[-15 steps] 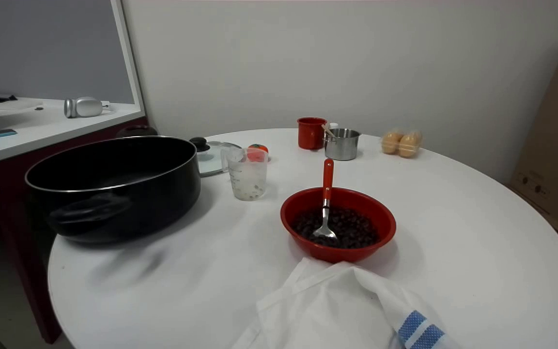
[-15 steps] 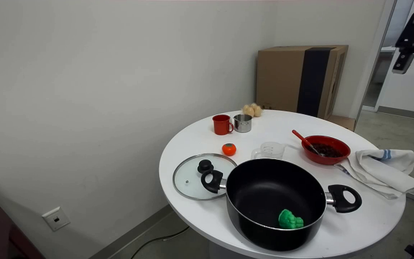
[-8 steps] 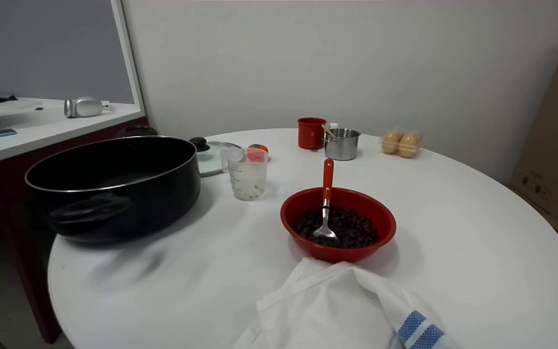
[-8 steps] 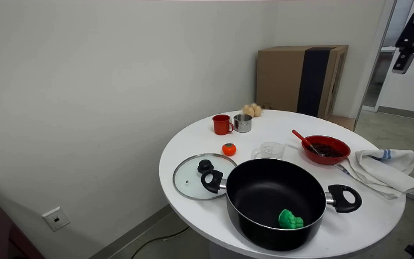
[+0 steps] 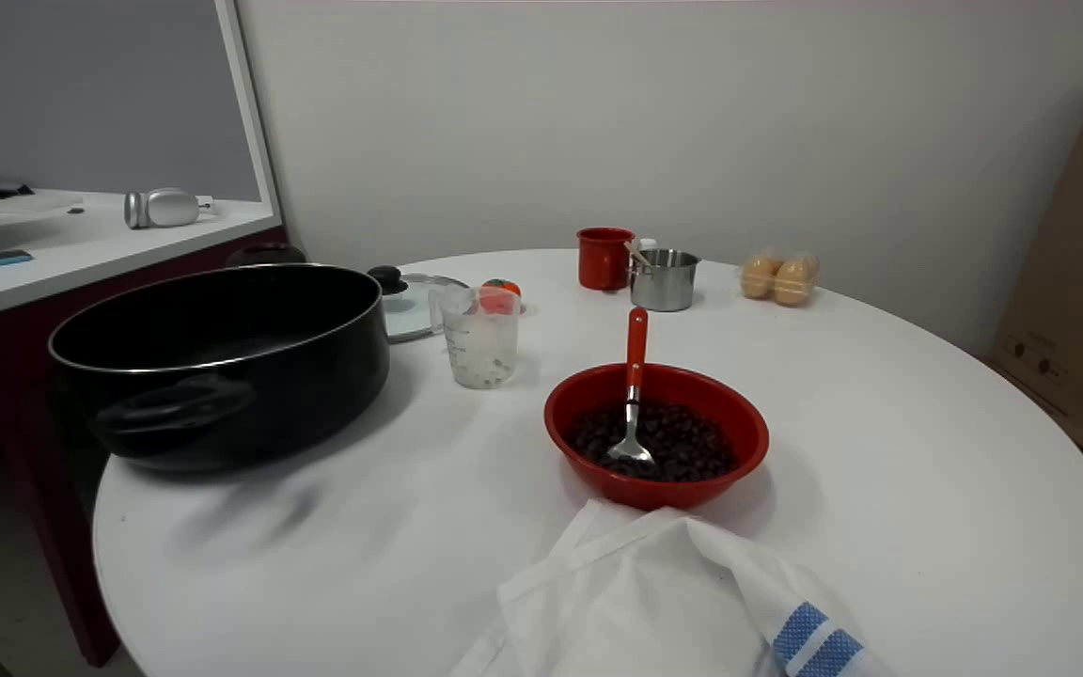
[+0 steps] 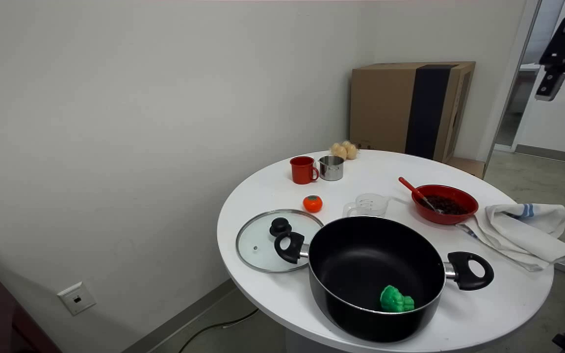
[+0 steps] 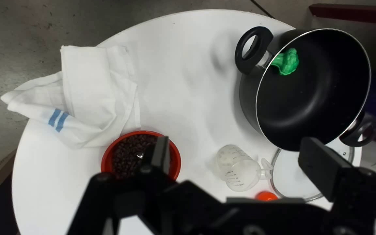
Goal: Pick the lid on the table and put it on the pot
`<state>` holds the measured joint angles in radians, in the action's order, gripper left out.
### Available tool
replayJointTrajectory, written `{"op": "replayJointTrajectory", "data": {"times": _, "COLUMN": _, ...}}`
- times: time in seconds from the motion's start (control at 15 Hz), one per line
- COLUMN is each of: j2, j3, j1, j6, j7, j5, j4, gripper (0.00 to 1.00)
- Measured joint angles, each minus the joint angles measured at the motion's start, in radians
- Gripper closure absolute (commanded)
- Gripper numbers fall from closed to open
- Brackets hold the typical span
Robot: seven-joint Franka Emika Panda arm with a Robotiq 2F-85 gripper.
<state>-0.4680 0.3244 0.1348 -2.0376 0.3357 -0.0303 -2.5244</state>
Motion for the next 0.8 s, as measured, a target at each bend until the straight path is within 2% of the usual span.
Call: {"op": "replayJointTrajectory", "data": {"times": 0.8, "j2": 0.011, "j3": 0.0, "j1": 0.002, "j6": -0.012, "j7": 0.0, "j5": 0.0, "j4": 0.015, "gripper": 0.0}}
